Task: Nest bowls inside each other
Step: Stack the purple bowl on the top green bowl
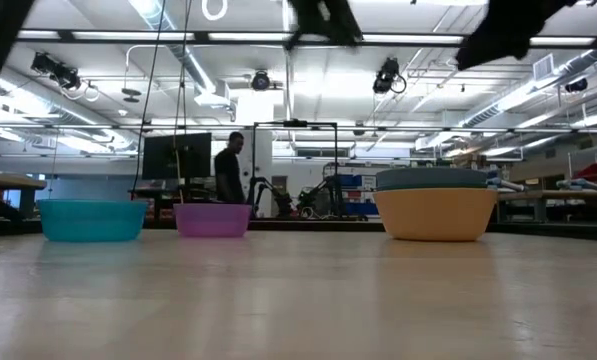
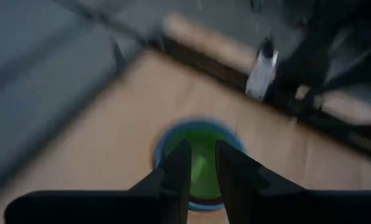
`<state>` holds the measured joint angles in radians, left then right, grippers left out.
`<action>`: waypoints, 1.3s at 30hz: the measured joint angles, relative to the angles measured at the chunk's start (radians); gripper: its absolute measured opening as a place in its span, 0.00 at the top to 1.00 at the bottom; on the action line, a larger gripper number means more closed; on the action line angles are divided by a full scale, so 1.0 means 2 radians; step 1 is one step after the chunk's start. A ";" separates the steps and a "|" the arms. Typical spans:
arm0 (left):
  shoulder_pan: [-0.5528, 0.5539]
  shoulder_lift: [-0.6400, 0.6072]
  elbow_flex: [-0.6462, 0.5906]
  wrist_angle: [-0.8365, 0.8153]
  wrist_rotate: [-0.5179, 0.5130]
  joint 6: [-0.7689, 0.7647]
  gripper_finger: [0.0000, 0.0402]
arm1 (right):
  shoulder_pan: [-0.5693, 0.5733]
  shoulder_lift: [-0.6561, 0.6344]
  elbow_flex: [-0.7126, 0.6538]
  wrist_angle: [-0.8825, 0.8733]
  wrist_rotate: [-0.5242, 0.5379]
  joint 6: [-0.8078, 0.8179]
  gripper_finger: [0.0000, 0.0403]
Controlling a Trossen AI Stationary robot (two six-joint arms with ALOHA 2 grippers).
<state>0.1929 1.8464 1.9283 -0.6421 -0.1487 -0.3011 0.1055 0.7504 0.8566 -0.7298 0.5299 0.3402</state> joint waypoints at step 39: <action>-0.131 -0.193 -0.019 -0.306 -0.215 -0.104 0.80 | -0.136 0.865 0.731 -0.109 -0.330 -0.237 0.70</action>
<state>-0.0697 1.4596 1.8900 -1.2536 -0.5785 -0.5098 -0.1657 2.4800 2.3189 -0.9477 -0.1301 -0.1329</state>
